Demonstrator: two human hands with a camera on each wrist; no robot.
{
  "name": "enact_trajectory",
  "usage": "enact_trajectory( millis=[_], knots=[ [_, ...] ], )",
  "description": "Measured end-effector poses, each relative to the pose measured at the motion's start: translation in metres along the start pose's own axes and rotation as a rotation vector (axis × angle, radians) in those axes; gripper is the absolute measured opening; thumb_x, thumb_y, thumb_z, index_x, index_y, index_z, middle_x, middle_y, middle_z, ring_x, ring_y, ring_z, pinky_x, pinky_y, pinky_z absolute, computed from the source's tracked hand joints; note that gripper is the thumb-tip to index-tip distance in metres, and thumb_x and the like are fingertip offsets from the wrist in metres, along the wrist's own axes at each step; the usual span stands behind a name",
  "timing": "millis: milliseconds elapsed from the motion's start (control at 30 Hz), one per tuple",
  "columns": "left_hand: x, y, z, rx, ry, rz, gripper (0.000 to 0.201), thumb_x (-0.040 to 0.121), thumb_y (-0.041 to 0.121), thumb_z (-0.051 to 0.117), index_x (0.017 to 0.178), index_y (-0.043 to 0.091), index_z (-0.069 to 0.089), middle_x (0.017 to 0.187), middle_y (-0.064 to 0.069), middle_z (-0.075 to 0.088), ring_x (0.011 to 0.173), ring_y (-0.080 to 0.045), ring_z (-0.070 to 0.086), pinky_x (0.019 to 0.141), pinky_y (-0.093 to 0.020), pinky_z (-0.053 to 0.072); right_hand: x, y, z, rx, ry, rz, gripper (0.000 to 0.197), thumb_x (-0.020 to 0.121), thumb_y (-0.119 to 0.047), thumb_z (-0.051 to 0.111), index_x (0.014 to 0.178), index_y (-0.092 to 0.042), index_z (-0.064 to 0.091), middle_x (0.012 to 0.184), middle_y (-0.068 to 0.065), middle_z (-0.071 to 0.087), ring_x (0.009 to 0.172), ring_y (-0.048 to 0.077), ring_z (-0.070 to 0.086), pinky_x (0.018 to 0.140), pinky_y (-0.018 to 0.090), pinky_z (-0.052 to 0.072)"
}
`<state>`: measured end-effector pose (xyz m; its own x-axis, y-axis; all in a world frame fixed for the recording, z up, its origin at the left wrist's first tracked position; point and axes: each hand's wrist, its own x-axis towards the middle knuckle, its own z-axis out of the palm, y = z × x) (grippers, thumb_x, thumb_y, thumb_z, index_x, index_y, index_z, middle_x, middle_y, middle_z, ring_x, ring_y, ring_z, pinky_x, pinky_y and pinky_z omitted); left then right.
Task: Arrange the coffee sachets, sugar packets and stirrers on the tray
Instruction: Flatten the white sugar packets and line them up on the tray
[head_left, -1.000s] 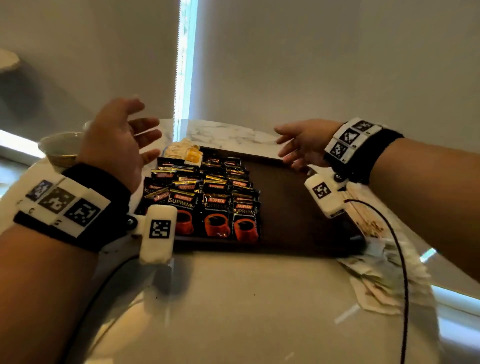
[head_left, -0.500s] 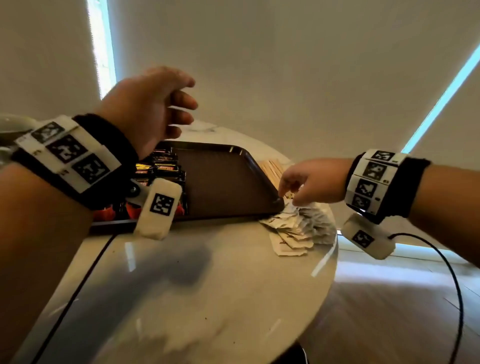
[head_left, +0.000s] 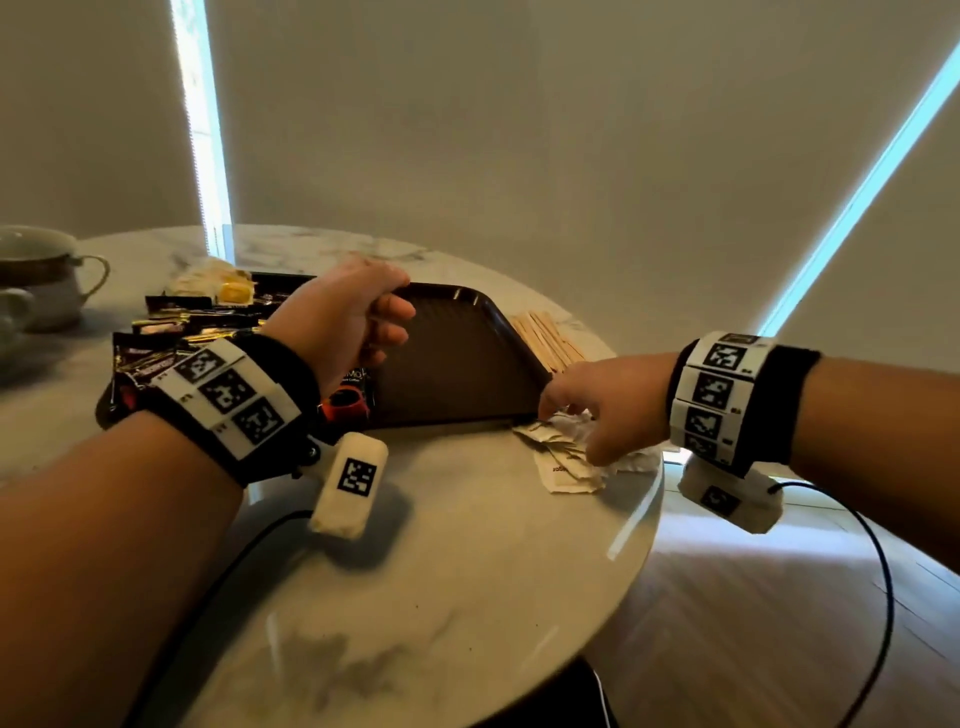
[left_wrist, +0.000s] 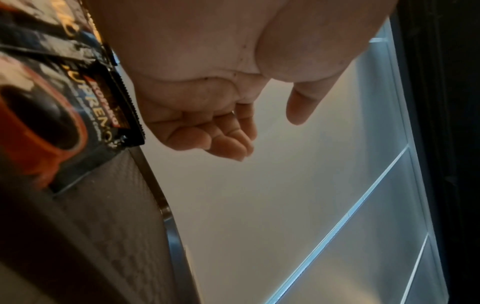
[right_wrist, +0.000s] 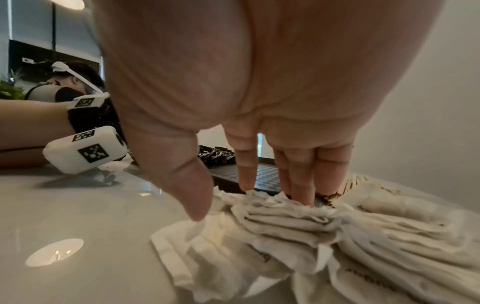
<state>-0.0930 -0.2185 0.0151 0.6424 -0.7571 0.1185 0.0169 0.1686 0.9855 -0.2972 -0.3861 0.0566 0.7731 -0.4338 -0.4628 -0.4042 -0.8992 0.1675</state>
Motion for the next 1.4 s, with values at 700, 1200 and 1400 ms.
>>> enact_trajectory(
  millis=[700,1200,1400],
  knots=[
    [-0.006,0.007,0.005,-0.007,0.048,-0.041,0.026,0.103,0.034,0.049,0.118,0.015,0.059,0.084,0.000,0.061,0.068,-0.014,0.057,0.062,-0.031,0.042,0.003,-0.009,0.028,-0.158,0.118,-0.063,0.073,0.079,-0.034,0.080,0.142,-0.038,0.044,0.128,-0.005,0.053,0.112,0.018,0.054,0.093,0.034,0.055],
    [-0.010,0.011,0.005,-0.008,0.054,-0.110,0.025,0.103,0.036,0.049,0.116,0.018,0.060,0.079,0.002,0.061,0.066,-0.013,0.057,0.060,-0.030,0.043,0.001,-0.013,0.026,-0.146,0.114,-0.091,0.077,0.077,-0.046,0.081,0.144,-0.037,0.044,0.135,-0.007,0.052,0.120,0.017,0.051,0.101,0.036,0.049],
    [-0.014,0.014,0.008,0.001,0.047,-0.132,0.025,0.103,0.037,0.049,0.117,0.019,0.060,0.080,0.002,0.061,0.067,-0.014,0.057,0.063,-0.031,0.043,0.004,-0.014,0.028,-0.131,0.190,-0.085,0.055,0.085,-0.025,0.073,0.135,-0.033,0.052,0.122,-0.005,0.059,0.110,0.018,0.057,0.095,0.036,0.053]
  ],
)
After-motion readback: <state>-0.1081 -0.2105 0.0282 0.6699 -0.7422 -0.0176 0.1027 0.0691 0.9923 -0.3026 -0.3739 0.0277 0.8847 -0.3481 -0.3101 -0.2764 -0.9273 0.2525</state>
